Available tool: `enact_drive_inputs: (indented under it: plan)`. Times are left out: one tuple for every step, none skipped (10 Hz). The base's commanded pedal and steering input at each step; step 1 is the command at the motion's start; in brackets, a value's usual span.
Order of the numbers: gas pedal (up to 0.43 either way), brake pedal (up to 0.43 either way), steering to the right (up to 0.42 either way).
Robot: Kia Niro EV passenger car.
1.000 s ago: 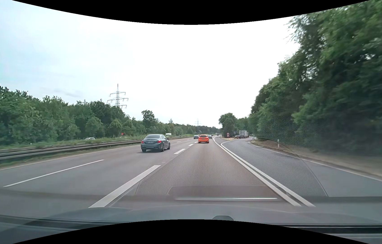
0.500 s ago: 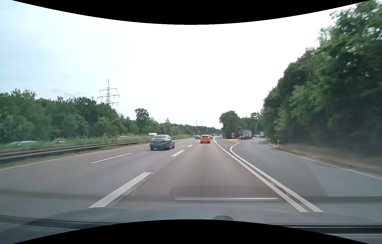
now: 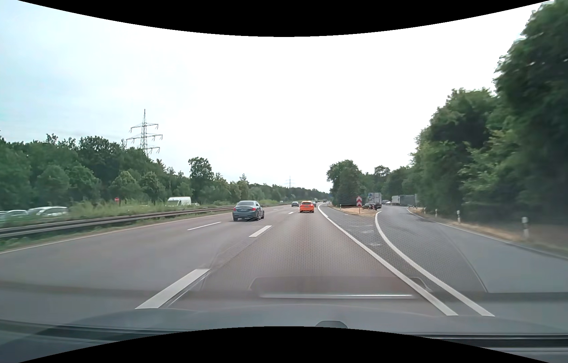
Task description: Follow the waypoints while adhering to traffic rules and regulations
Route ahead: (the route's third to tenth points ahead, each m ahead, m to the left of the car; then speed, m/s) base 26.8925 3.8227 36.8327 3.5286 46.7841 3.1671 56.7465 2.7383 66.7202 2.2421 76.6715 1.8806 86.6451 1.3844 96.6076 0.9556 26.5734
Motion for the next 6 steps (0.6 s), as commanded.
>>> enact_drive_inputs:
  plan:
    - [0.098,0.000,0.000]
    - [0.098,0.000,0.000]
    - [0.098,0.000,-0.001]
    - [0.098,0.000,0.000]
    - [0.098,0.000,0.000]
    - [0.098,0.000,0.000]
